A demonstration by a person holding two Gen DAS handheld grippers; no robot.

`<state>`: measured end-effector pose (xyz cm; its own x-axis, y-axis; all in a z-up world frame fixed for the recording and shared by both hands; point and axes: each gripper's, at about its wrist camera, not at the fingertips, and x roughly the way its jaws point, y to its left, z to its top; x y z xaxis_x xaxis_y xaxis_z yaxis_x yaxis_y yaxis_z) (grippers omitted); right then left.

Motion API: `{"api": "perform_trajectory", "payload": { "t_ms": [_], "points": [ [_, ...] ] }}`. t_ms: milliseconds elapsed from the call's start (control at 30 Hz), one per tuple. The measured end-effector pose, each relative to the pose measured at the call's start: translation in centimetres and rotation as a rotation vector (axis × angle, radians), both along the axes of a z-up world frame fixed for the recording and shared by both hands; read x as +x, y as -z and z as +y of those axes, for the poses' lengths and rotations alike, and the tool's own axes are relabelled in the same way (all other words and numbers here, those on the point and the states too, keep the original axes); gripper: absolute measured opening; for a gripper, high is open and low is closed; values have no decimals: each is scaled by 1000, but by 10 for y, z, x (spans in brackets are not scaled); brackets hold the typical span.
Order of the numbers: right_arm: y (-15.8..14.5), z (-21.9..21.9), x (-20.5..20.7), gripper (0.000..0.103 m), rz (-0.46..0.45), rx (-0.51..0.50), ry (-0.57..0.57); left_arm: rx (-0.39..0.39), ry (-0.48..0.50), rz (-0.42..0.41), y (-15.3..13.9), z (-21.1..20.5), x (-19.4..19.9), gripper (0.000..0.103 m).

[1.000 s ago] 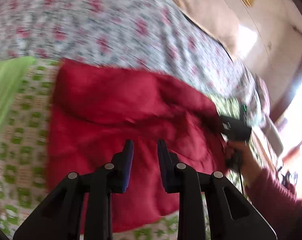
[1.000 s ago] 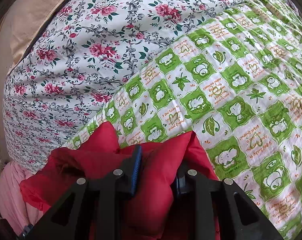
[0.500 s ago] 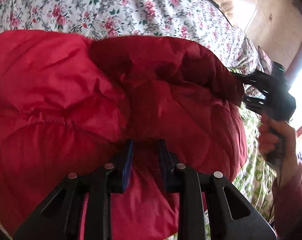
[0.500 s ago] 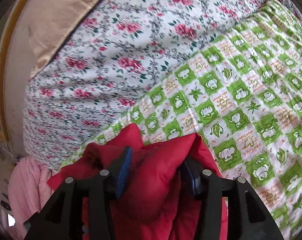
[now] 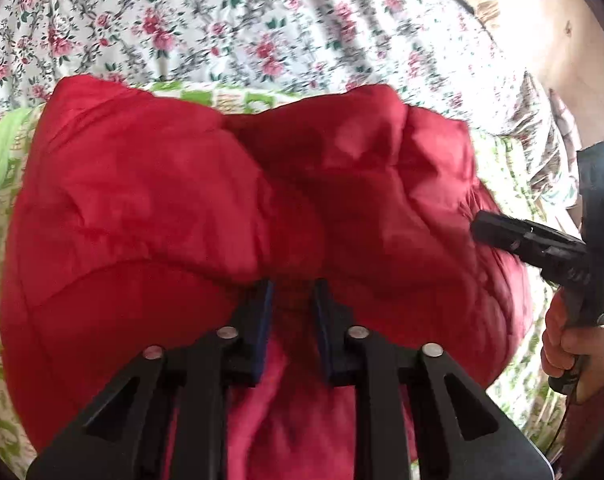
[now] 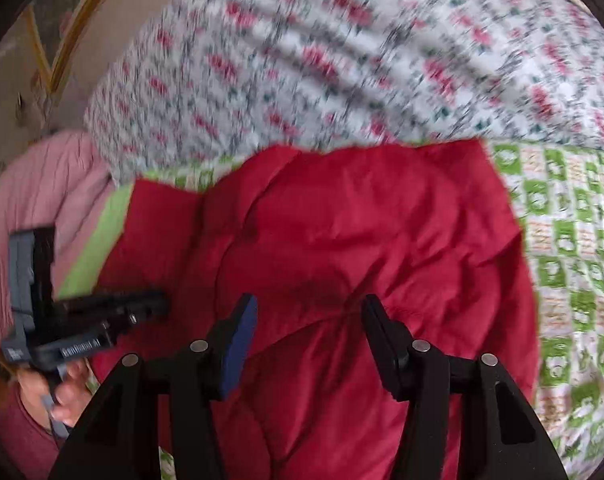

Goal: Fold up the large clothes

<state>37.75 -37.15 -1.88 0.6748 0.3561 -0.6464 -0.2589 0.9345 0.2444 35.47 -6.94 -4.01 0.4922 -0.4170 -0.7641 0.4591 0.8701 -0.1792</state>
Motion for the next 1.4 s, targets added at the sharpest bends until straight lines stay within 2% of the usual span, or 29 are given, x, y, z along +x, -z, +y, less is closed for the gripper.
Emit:
{"api": "perform_trajectory", "payload": {
  "t_ms": [67, 233, 367, 433, 767, 900, 1067, 1167, 1233, 1300, 1400],
  "points": [
    [13, 9, 12, 53, 32, -62, 4, 13, -24, -14, -1, 7, 7, 13],
    [21, 2, 37, 52, 4, -135, 99, 65, -184, -44, 3, 38, 41, 13],
    [32, -9, 63, 52, 42, -105, 145, 13, -261, 35, 20, 61, 74, 11],
    [37, -12, 71, 52, 59, -86, 157, 14, -285, 42, 29, 66, 84, 5],
    [51, -27, 85, 53, 98, -17, 198, 11, -288, 66, 47, 65, 112, 2],
    [53, -25, 86, 53, 98, -16, 197, -1, -287, 75, 44, 66, 110, 2],
    [51, -35, 82, 53, 99, 32, 191, -64, -266, 72, 28, 82, 89, 3],
    [44, -38, 74, 53, 84, 58, 194, -57, -256, 32, 16, 92, 72, 11],
    [39, -40, 68, 55, 73, 65, 195, -73, -253, 16, 9, 99, 60, 27],
    [32, -42, 59, 55, 64, 74, 199, -84, -250, 1, 4, 106, 52, 38],
    [20, -48, 44, 56, 50, 84, 208, -82, -250, -13, -3, 112, 44, 40]
  ]
}}
